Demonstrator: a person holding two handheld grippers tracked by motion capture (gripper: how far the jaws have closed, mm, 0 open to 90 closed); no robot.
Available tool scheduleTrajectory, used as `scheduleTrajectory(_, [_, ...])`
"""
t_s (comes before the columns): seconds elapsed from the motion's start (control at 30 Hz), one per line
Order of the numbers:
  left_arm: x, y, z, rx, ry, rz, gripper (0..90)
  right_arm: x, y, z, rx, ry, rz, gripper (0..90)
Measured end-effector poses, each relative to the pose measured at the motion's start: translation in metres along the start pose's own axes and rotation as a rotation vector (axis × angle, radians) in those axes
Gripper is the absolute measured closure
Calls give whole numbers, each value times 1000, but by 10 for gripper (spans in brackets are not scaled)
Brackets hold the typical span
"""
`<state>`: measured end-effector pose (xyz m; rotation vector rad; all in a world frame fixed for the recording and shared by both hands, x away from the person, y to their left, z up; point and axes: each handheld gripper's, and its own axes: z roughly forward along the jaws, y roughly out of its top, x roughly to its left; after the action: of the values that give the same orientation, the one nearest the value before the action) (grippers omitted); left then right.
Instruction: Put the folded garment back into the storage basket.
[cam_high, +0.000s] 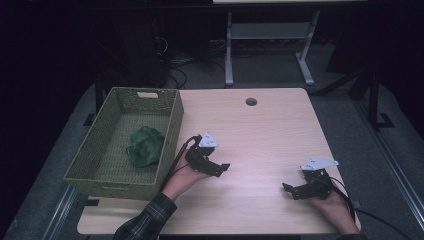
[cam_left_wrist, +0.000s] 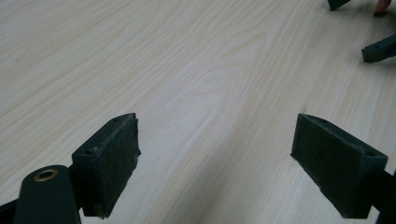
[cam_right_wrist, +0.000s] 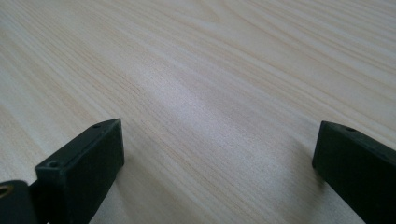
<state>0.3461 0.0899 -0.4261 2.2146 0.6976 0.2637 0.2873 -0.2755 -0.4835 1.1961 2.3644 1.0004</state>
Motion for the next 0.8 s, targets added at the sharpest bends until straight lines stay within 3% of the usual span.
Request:
scheduleTrajectory(0.3, [-5, -18, 20, 31, 13, 6, 140, 0, 0, 0, -1, 1, -5, 18])
scheduleTrajectory(0.47, [-5, -28, 27, 30, 42, 11, 141, 0, 0, 0, -1, 1, -4, 18])
scheduleTrajectory(0.8, [-7, -35, 37, 52, 36, 17, 135, 0, 0, 0, -2, 1, -5, 18])
